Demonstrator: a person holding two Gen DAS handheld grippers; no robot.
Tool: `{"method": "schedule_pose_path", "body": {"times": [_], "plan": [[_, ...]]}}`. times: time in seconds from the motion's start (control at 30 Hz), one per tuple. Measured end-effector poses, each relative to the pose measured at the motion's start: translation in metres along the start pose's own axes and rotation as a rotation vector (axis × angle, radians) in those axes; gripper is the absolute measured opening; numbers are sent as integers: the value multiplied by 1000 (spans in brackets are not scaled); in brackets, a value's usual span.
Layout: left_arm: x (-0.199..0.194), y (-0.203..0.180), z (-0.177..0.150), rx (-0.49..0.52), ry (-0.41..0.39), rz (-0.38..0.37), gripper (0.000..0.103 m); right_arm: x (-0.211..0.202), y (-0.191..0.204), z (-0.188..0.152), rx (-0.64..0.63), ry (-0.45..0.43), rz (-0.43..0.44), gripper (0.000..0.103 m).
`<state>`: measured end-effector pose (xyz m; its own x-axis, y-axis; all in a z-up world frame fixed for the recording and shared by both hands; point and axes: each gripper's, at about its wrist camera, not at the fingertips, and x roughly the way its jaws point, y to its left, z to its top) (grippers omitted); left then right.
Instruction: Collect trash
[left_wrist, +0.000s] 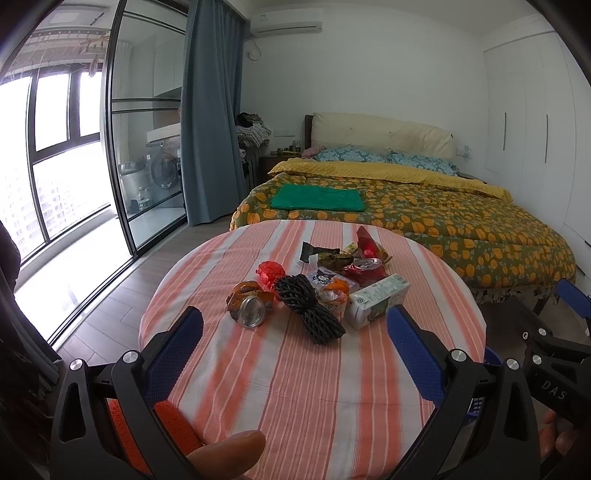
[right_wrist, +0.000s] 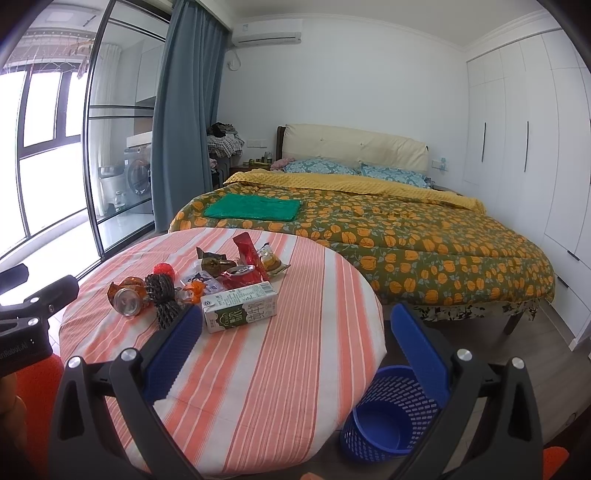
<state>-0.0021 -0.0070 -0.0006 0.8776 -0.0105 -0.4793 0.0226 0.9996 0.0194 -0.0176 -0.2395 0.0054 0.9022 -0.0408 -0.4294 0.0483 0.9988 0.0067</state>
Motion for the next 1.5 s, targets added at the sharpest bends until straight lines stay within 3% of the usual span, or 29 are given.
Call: {"method": "schedule_pose_path", "body": {"times": [1.5], "plan": [[8, -3, -8, 46, 1, 14, 99, 5, -7, -5, 12, 5, -19, 98]]}}
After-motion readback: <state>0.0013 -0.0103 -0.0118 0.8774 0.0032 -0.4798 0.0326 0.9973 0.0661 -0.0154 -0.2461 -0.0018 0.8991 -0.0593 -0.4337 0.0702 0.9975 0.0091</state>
